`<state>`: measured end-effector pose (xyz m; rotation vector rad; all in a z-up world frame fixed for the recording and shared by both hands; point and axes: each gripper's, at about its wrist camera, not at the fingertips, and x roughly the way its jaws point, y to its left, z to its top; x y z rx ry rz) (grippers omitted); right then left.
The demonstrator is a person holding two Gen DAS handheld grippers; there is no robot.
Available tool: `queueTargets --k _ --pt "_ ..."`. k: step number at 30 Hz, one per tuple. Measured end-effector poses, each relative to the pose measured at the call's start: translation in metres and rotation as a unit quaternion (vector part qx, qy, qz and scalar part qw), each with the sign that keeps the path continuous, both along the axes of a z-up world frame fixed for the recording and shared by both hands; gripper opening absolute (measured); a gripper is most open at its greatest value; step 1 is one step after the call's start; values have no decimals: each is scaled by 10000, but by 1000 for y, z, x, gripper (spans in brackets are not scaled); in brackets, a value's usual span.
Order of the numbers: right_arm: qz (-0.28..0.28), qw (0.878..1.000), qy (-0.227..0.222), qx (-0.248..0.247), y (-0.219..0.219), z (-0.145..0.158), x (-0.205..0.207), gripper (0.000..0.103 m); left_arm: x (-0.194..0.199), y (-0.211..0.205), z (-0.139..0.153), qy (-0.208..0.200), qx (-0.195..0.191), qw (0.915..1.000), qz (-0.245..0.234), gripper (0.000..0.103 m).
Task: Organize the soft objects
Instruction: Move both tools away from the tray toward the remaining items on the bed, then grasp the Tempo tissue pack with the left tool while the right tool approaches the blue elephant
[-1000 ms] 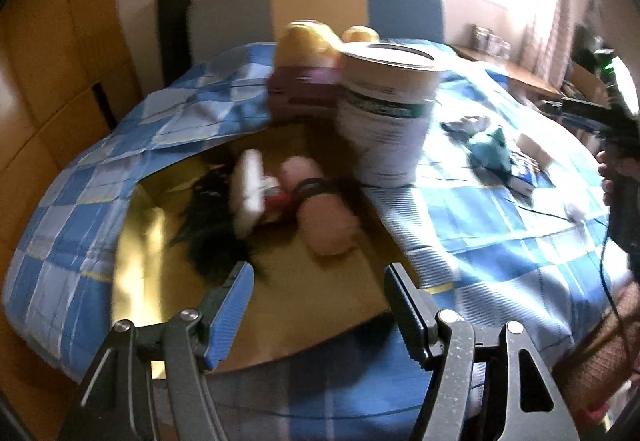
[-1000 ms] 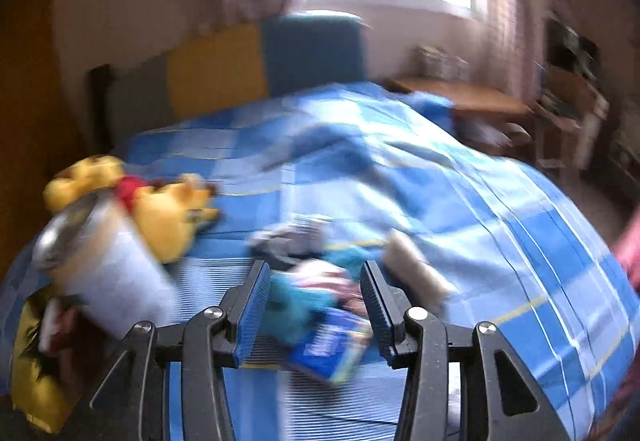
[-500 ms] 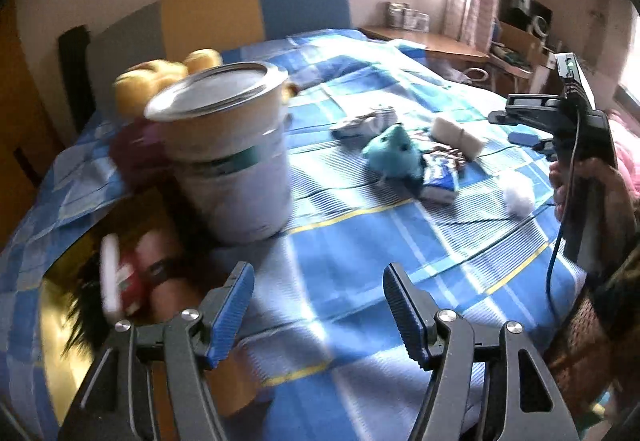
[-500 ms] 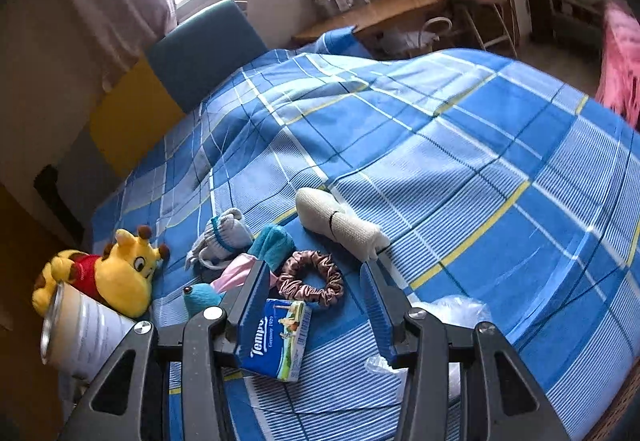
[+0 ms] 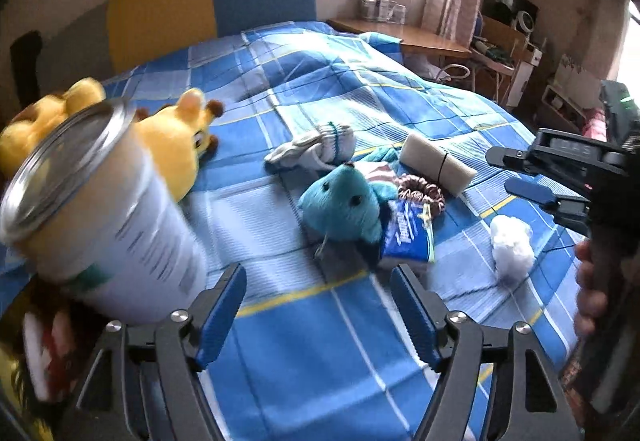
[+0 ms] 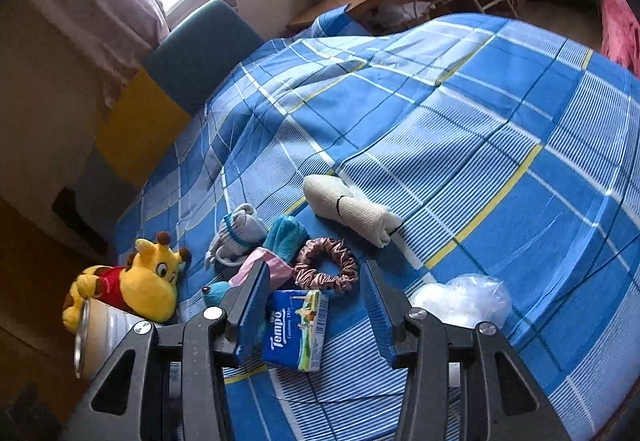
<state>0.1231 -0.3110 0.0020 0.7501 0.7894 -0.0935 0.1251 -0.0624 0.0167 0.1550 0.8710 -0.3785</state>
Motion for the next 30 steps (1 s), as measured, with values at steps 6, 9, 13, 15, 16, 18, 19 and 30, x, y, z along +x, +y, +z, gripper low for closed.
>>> queueTargets --k 6,9,13,15,16,18,19,30 --pt "71 9998 -57 182 0 0 -1 47 21 -17 -12 60 20 9999 -82 84" --pt "-86 9997 -26 219 -6 -1 -3 47 23 -19 -18 215 -68 9997 -61 84" --pt "-390 9971 114 646 -22 -12 -8 47 12 -29 -29 262 41 9991 -337 80" --pt "-479 9960 137 736 -25 -14 -10 47 8 -37 -30 292 17 9979 -580 78" --pt "-510 9959 133 729 -26 -14 -11 47 6 -43 -29 291 -5 9970 -713 75" --pt "-556 9957 108 734 -27 -13 -13 47 5 -56 -28 281 -47 9955 -906 73" --pt "-556 9955 107 755 -27 -14 -13 47 6 -62 -29 290 -37 9949 -962 73" --pt "-435 9956 143 821 -24 -17 -11 47 42 -110 -74 854 275 9923 -852 68"
